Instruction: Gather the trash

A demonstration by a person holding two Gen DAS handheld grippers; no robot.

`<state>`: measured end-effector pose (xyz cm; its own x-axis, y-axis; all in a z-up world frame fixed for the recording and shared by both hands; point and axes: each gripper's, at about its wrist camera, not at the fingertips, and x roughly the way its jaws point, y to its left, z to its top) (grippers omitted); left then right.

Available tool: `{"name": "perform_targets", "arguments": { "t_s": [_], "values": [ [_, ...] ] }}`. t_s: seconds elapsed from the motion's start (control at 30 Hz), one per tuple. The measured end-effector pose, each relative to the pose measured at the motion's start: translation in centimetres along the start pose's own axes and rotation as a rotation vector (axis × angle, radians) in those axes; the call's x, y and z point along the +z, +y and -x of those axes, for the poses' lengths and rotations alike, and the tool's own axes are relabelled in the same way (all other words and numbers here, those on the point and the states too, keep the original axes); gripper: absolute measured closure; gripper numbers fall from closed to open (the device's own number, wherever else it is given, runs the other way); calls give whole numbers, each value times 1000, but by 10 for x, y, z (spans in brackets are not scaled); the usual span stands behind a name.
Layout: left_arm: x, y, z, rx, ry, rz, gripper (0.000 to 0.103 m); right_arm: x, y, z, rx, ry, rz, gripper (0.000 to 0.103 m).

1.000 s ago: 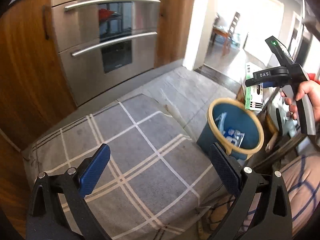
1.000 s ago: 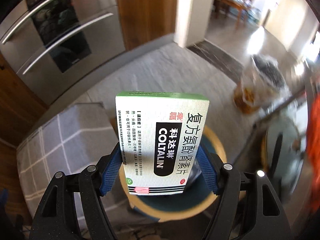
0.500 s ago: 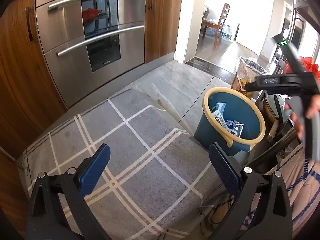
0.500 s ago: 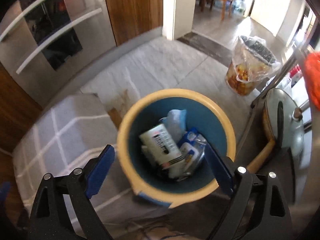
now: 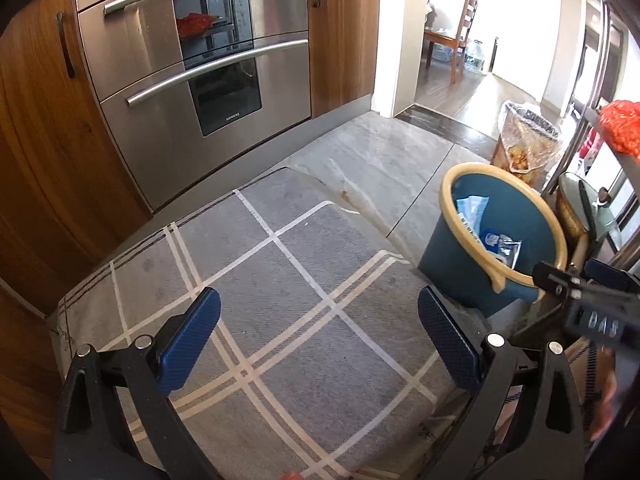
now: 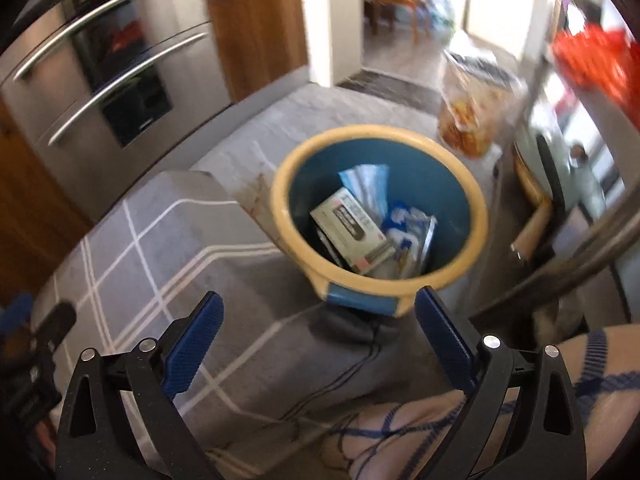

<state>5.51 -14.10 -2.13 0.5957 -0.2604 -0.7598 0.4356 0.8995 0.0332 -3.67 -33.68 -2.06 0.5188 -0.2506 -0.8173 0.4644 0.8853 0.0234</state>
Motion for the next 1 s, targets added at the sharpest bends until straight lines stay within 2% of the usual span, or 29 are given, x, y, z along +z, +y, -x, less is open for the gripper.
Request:
{"name": "perform_targets", "arguments": {
  "t_s": [0.2,0.4,1.0],
  "values": [
    [-1,-2,-7,30,9,-30,5,-1,6,-8,14,14,7,7],
    [-1,-2,-8,18,6,-20,6,-2,5,-13,18,37,1,7],
    [-1,0,-7,19,5,-22,6,-2,12,-12,13,28,22,7]
  ]
}}
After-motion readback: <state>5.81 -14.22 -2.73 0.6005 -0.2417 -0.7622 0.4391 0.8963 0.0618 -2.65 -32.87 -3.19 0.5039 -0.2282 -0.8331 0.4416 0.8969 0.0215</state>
